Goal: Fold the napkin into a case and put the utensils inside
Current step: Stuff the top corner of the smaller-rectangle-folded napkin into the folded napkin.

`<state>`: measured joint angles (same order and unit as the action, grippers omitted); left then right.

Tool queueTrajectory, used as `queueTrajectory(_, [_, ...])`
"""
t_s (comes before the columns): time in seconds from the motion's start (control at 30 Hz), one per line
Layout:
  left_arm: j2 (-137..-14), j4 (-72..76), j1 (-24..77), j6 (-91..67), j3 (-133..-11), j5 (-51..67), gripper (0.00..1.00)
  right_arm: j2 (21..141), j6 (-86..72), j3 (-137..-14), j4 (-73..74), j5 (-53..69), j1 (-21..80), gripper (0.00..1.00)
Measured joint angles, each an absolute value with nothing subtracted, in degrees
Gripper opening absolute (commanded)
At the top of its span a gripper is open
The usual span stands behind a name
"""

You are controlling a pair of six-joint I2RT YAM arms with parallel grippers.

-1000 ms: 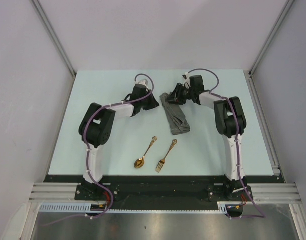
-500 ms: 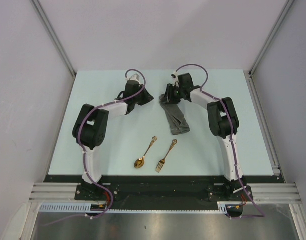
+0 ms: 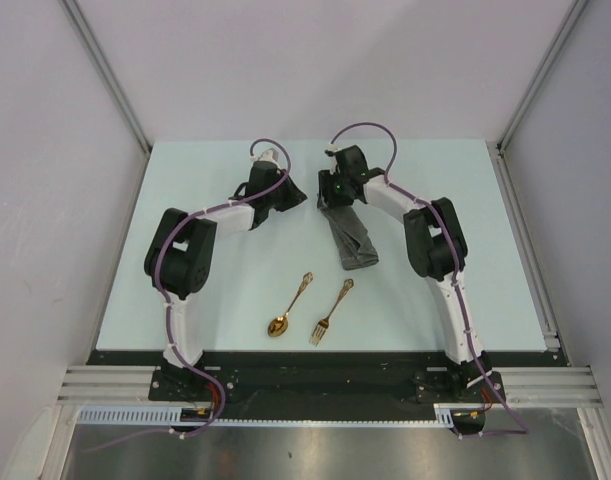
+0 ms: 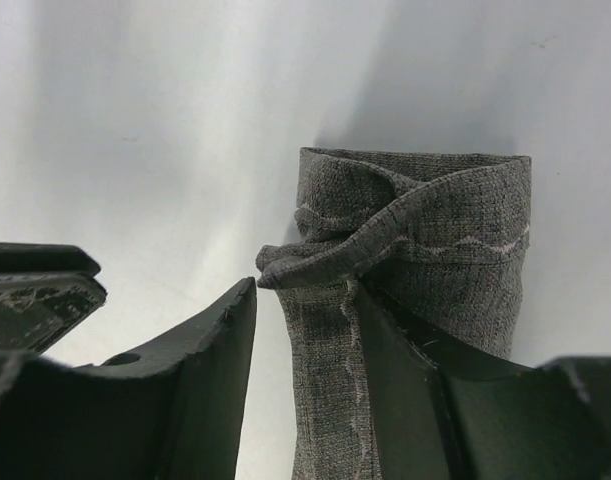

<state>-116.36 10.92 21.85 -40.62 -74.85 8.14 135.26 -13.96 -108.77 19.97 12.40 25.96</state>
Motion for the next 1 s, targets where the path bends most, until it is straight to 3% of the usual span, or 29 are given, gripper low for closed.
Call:
queueTrajectory(0.27, [-116.4, 10.1, 21.8, -40.6, -75.1, 8.1, 0.22, 136.4, -11.8, -111.9, 23.8, 4.1, 28.1, 0.35])
queueTrajectory(0.33, [-116.4, 10.0, 21.8, -40.6, -75.2, 8.1, 0.25, 136.5, -11.7, -112.3, 24.2, 3.1, 28.1, 0.32])
queueTrajectory(0.43, [-116.4, 9.7, 21.8, -40.6, -75.4, 8.4, 0.32, 136.9, -11.6, -112.9, 24.9, 2.1, 28.2, 0.24])
queueTrajectory(0.57, [-116.7, 9.8, 21.8, -40.7, -75.5, 9.4, 0.36, 137.3, -11.5, -113.6, 25.3, 1.5, 28.1, 0.04])
queueTrajectory(0.8, [-120.1, 9.8, 21.9, -40.4, -78.7, 12.7, 0.46, 135.7, -12.8, -110.5, 22.5, 4.1, 27.0, 0.0])
queueTrajectory(0.93, [-123.2, 8.3, 22.4, -39.4, -83.0, 13.8, 0.27, 132.6, -14.7, -104.7, 19.4, 8.2, 24.6, 0.0])
queueTrajectory(1.0, [-124.6, 7.6, 22.9, -38.4, -85.3, 14.0, 0.26, 131.2, -15.8, -102.8, 18.7, 10.7, 22.7, 0.0])
